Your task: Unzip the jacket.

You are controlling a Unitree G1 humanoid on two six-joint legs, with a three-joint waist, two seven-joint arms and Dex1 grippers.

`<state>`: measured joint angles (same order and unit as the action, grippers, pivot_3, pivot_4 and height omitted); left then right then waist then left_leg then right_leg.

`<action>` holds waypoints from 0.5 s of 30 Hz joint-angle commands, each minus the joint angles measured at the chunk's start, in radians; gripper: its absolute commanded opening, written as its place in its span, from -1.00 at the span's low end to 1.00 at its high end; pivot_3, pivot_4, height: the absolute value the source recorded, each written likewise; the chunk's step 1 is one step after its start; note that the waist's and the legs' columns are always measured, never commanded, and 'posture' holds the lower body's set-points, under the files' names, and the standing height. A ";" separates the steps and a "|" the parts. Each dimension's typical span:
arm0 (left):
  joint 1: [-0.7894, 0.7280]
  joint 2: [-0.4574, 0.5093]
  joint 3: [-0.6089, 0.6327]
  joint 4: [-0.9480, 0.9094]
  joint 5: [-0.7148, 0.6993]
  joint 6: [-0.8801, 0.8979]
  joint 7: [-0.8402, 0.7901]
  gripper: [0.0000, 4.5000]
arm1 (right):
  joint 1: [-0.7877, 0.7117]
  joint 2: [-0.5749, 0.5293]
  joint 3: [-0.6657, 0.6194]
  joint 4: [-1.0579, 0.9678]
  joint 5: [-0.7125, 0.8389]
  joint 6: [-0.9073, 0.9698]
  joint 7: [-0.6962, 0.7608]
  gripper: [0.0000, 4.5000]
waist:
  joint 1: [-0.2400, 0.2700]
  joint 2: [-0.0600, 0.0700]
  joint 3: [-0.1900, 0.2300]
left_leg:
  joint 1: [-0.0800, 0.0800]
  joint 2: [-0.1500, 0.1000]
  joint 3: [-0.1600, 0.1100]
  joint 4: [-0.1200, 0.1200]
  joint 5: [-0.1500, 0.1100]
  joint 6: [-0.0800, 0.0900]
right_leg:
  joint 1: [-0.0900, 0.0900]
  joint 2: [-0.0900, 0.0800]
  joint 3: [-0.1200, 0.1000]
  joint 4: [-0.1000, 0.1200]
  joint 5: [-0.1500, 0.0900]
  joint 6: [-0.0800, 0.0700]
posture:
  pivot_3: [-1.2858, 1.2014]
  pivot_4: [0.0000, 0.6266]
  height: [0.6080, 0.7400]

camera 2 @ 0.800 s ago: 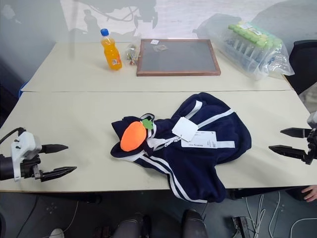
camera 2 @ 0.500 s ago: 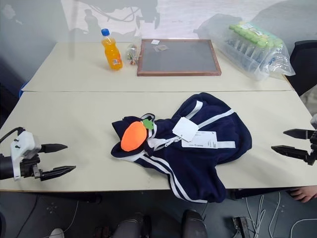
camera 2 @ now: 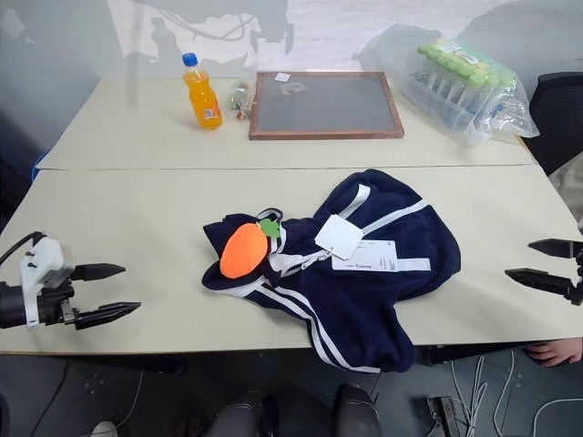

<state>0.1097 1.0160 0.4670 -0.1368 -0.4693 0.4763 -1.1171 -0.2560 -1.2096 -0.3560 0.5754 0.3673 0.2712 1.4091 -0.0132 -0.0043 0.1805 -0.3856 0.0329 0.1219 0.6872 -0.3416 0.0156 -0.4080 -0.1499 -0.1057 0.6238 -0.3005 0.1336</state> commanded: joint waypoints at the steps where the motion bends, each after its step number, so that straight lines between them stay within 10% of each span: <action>1: -0.026 0.002 0.013 -0.047 -0.050 0.037 -0.007 1.00 | 0.006 -0.009 -0.045 -0.048 0.036 0.032 0.006 0.99 | 0.000 0.000 0.000 | 0.000 0.000 0.000 0.000 0.000 0.000 | 0.000 0.000 0.000 0.000 0.000 0.000 | 0.03 -0.52 1.00; 15: -0.470 -0.183 -0.292 -0.263 -0.257 0.357 0.238 1.00 | 0.117 0.130 -0.131 -0.808 0.324 0.343 -0.163 0.99 | 0.020 0.000 0.000 | 0.000 -0.001 -0.007 0.004 0.000 0.000 | 0.001 0.000 0.002 0.004 0.000 0.000 | 0.03 -0.52 1.00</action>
<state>-0.3404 0.8446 0.2256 -0.3742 -0.7422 0.8203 -0.9196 -0.1360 -1.0868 -0.4553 -0.1281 0.6351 0.5836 1.2884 0.0063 -0.0047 0.1802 -0.3864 0.0316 0.1144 0.6917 -0.3416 0.0155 -0.4075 -0.1495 -0.1040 0.6275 -0.3002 0.1340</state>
